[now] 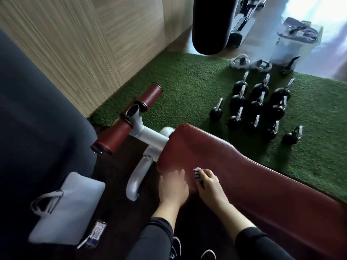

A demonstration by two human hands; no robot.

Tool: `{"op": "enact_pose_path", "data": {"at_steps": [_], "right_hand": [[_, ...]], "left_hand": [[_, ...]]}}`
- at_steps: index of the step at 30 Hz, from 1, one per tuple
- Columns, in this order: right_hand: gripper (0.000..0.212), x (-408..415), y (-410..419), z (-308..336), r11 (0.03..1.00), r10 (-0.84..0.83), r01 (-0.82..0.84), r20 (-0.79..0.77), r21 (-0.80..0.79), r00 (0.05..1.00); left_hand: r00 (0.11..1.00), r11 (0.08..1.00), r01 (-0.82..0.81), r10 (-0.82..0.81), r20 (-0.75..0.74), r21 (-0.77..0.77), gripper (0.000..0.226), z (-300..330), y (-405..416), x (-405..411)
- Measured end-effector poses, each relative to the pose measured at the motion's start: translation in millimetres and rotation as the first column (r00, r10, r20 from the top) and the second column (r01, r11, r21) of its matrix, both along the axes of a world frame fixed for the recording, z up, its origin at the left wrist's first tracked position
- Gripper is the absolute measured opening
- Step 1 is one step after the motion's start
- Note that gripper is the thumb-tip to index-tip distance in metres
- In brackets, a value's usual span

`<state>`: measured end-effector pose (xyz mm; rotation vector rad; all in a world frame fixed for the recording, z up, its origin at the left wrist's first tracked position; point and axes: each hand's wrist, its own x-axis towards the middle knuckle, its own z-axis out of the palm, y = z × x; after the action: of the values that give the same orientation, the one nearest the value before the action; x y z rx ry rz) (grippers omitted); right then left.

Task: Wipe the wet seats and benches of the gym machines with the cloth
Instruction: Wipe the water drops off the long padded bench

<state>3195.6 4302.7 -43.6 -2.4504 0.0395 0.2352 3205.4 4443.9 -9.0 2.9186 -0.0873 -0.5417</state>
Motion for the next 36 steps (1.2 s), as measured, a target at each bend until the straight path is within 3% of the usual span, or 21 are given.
{"op": "enact_pose_path", "data": {"at_steps": [5,10,13,17,20,26,32,36], "right_hand": [[0.05,13,11,-59,0.996,-0.086,0.085,0.041,0.025,0.995],[0.047,33,14,-143,0.965,-0.26,0.254,0.106,0.066,0.96],[0.05,40,16,-195,0.959,-0.282,0.272,0.167,0.079,0.945],[0.056,36,16,-251,0.972,-0.219,0.223,0.069,-0.068,0.973],[0.059,31,13,-268,0.944,-0.192,0.214,0.11,-0.253,0.975],[0.058,65,34,-271,0.907,-0.176,0.213,0.131,-0.363,0.976],[0.051,111,124,-269,0.95,-0.009,0.078,0.222,-0.303,0.975],[0.05,57,83,-274,0.891,0.244,-0.124,0.23,-0.438,0.942]], "left_hand": [[0.999,0.999,0.035,-0.035,-0.012,-0.005,0.054,-49,22,28],[0.999,0.999,0.051,-0.051,-0.008,0.014,0.054,-130,57,77],[0.997,0.997,0.078,-0.078,-0.005,0.016,0.054,-177,71,100],[0.99,0.99,0.14,-0.14,-0.017,0.0,0.055,-229,85,120],[0.986,0.986,0.167,-0.167,0.019,-0.01,0.056,-253,92,125],[0.97,0.961,0.229,-0.212,0.12,-0.154,0.062,-284,116,126],[0.971,0.956,0.223,-0.201,0.129,-0.193,0.06,-291,122,134],[0.969,0.946,0.228,-0.197,0.149,-0.229,0.062,-297,121,132]]}}
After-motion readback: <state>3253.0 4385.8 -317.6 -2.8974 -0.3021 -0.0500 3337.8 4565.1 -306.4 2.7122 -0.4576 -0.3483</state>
